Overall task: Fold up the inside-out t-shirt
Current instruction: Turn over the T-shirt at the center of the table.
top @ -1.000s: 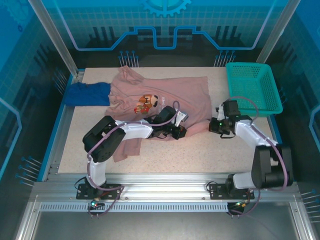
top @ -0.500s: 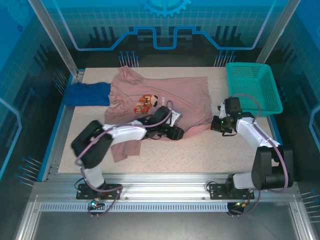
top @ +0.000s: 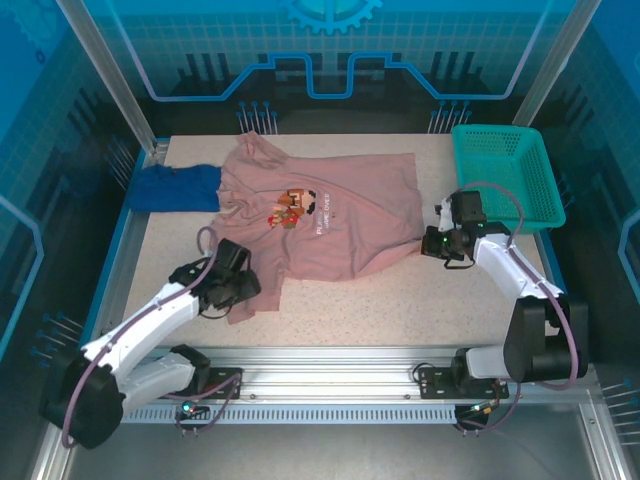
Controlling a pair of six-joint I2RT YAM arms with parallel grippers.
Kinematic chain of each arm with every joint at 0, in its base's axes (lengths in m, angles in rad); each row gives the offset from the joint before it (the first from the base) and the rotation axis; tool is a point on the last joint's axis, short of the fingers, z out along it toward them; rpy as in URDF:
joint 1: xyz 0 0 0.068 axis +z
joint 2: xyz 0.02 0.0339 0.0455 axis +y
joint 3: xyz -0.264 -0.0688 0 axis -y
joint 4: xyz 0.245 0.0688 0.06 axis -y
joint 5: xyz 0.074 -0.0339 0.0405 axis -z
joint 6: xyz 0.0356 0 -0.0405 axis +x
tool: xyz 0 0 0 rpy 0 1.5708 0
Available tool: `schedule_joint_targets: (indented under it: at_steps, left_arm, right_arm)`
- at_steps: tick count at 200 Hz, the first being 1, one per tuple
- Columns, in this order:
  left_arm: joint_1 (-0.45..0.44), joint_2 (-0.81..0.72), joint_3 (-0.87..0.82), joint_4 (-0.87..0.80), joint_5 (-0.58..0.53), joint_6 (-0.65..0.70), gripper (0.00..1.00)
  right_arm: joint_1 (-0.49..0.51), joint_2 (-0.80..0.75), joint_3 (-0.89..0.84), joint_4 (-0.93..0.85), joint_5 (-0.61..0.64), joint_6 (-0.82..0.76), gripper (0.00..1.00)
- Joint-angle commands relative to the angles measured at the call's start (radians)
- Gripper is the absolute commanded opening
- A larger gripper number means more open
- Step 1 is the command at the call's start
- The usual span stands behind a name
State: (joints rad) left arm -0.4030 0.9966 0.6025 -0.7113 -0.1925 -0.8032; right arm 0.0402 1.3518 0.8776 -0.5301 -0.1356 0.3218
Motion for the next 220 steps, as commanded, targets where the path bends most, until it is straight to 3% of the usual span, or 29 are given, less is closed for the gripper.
schedule_joint_targets:
  at_steps: [1, 38, 81, 131, 172, 195, 220]
  left_arm:
    - [0.064, -0.079, -0.058, -0.116, -0.015, -0.103, 0.63]
    - [0.108, 0.016, -0.089, -0.1, 0.028, -0.068, 0.61]
    - [0.104, 0.176, -0.096, -0.025, 0.103, -0.016, 0.47]
    - [0.075, 0.221, -0.096, 0.001, 0.1, -0.005, 0.31]
    - [0.072, 0.194, -0.111, 0.028, 0.097, -0.001, 0.0]
    - [0.073, 0.146, -0.096, 0.045, 0.069, 0.007, 0.0]
    - [0.075, -0.04, -0.003, 0.065, -0.029, 0.036, 0.0]
  right_arm:
    - [0.012, -0.019, 0.008, 0.016, -0.025, -0.015, 0.0]
    - [0.011, -0.02, 0.008, 0.022, -0.035, -0.015, 0.0]
    - [0.01, -0.025, 0.008, 0.025, -0.036, -0.015, 0.0]
    - [0.01, -0.025, 0.008, 0.024, -0.037, -0.015, 0.0]
    - [0.01, -0.024, -0.005, 0.03, -0.024, -0.006, 0.0]
    - [0.003, -0.039, -0.02, 0.042, -0.009, 0.01, 0.0]
    - [-0.002, -0.075, 0.02, 0.064, 0.006, 0.033, 0.0]
